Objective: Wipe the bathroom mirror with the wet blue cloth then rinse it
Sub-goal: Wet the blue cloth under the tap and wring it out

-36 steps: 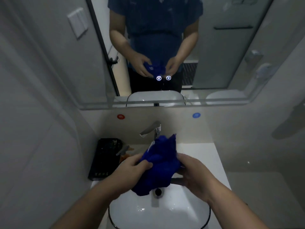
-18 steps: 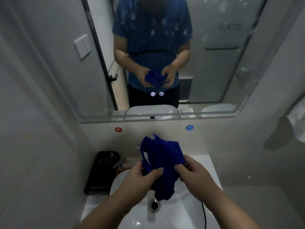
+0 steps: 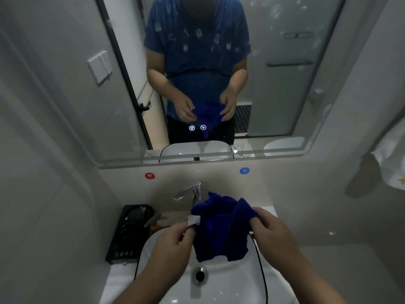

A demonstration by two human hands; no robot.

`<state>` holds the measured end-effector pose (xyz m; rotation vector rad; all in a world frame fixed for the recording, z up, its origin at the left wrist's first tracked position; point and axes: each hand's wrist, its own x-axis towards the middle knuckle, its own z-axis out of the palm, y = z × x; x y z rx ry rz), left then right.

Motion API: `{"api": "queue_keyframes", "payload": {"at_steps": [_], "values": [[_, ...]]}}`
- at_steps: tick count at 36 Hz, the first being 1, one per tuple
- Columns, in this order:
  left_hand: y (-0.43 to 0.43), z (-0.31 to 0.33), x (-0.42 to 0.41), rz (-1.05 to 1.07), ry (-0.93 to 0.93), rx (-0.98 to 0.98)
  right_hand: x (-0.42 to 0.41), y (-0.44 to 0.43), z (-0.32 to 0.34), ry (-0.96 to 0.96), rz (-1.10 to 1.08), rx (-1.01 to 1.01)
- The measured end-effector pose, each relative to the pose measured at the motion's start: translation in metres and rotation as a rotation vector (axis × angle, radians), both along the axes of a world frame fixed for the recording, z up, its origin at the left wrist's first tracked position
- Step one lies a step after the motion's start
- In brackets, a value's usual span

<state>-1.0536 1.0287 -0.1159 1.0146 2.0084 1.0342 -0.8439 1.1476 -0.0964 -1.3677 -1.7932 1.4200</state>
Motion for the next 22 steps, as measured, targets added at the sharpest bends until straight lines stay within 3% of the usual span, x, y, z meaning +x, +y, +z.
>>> {"api": "queue_keyframes", "payload": {"at_steps": [3,5,8,11,15,19,22], "values": [[0.000,-0.002,-0.001,0.030,0.282,0.203,0.000,0.003,-0.004,-0.129,0.040,0.159],[0.002,0.006,-0.001,0.076,0.317,0.343,-0.002,0.003,-0.004,-0.155,0.060,0.222],[0.005,0.021,0.000,0.065,0.361,0.425,-0.004,-0.003,0.002,-0.095,0.106,0.161],[0.010,0.028,-0.008,0.052,0.402,0.309,-0.005,-0.006,0.005,-0.064,0.084,0.200],[0.014,0.023,-0.029,-0.029,0.194,0.031,-0.009,0.003,0.013,-0.100,0.029,0.037],[0.010,0.021,-0.041,-0.083,0.187,-0.171,-0.005,-0.004,0.035,-0.181,0.293,-0.085],[-0.001,0.032,-0.044,-0.252,0.235,-0.318,-0.005,-0.017,0.051,-0.284,0.473,0.071]]}}
